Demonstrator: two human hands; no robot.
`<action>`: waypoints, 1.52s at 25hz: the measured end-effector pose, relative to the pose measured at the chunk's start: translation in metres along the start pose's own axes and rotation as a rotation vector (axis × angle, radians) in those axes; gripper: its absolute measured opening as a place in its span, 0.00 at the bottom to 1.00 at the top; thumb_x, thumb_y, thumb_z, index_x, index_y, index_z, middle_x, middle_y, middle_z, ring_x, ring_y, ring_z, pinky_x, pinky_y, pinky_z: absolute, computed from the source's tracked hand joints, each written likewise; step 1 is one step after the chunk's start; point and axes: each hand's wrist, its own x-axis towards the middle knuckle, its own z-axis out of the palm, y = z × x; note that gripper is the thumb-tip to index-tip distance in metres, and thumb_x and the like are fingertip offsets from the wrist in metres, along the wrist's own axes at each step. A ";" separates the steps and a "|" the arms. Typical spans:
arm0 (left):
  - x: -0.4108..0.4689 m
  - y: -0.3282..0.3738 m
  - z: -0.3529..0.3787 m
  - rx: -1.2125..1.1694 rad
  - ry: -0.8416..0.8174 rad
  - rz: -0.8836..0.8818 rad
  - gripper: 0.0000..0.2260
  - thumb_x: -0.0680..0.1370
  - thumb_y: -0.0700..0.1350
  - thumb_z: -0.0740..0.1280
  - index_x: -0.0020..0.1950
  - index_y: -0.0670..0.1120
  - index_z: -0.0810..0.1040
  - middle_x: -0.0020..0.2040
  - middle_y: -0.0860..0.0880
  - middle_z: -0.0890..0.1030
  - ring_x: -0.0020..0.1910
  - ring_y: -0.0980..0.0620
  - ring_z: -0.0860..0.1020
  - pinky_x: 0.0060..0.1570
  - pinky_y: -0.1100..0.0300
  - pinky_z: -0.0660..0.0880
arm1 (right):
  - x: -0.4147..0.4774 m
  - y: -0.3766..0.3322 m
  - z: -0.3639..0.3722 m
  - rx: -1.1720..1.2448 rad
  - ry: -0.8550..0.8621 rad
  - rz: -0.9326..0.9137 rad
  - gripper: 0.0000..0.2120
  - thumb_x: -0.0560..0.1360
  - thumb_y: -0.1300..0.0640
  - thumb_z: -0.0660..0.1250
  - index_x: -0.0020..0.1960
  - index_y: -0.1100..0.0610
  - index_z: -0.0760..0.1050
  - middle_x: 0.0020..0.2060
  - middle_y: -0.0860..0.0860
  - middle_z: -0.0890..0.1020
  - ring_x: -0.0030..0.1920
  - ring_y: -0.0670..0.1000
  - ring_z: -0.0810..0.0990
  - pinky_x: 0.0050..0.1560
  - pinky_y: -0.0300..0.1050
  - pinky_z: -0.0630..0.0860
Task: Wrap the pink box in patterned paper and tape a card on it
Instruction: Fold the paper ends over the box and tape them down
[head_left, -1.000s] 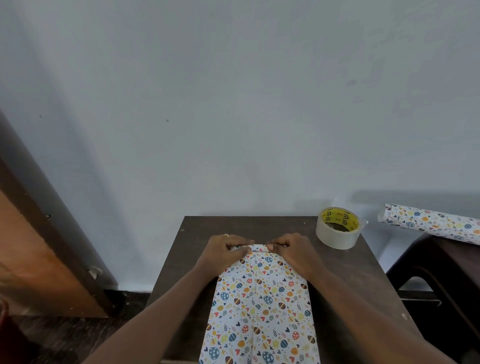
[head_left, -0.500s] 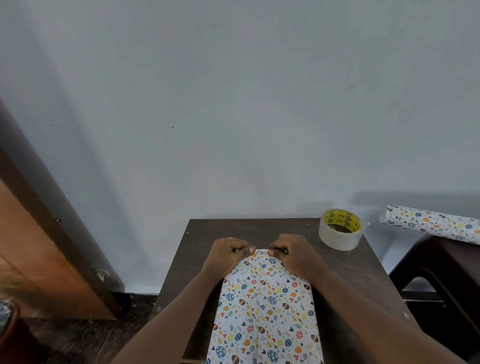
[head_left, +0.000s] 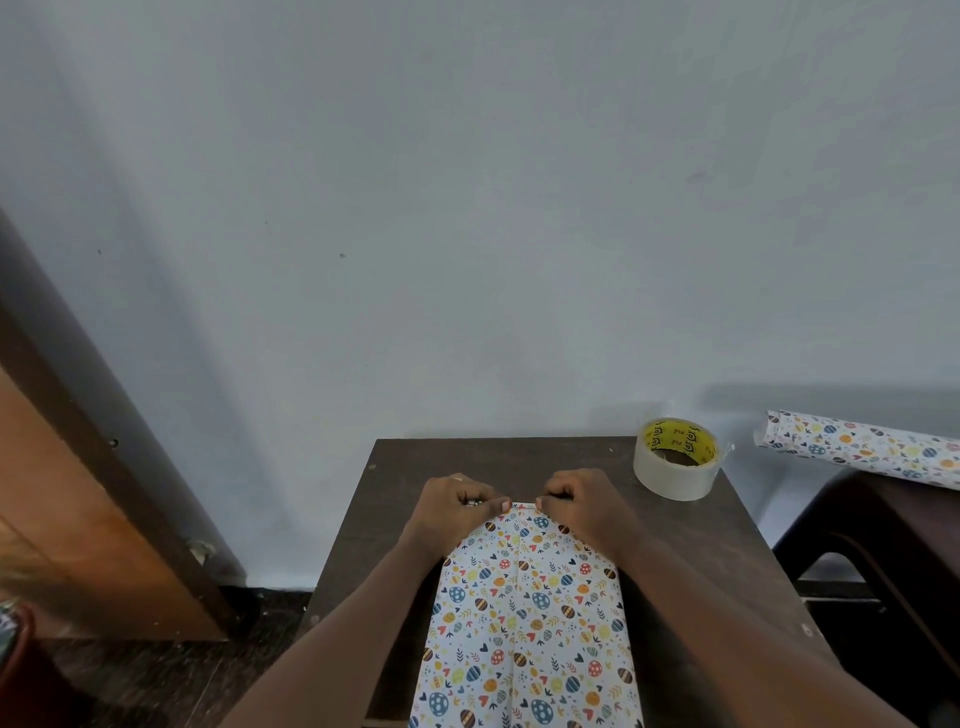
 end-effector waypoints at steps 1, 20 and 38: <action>0.000 0.001 -0.001 0.007 -0.012 -0.004 0.05 0.72 0.47 0.73 0.45 0.48 0.86 0.39 0.60 0.82 0.43 0.62 0.77 0.41 0.75 0.69 | 0.000 0.000 -0.001 0.004 -0.002 -0.004 0.09 0.75 0.57 0.67 0.36 0.56 0.78 0.29 0.42 0.72 0.30 0.42 0.69 0.34 0.35 0.65; -0.009 0.007 -0.002 -0.113 0.018 -0.167 0.00 0.71 0.48 0.73 0.41 0.53 0.84 0.38 0.60 0.82 0.38 0.61 0.80 0.39 0.65 0.75 | -0.024 -0.009 0.001 0.185 0.074 0.272 0.19 0.65 0.45 0.76 0.49 0.52 0.73 0.45 0.46 0.77 0.42 0.42 0.75 0.37 0.34 0.68; 0.035 -0.008 -0.026 -0.381 -0.380 -0.444 0.07 0.73 0.39 0.71 0.49 0.46 0.77 0.42 0.48 0.81 0.40 0.53 0.80 0.37 0.64 0.77 | 0.018 0.031 -0.014 0.709 -0.122 0.403 0.15 0.70 0.71 0.69 0.49 0.53 0.82 0.47 0.53 0.84 0.46 0.52 0.82 0.48 0.44 0.79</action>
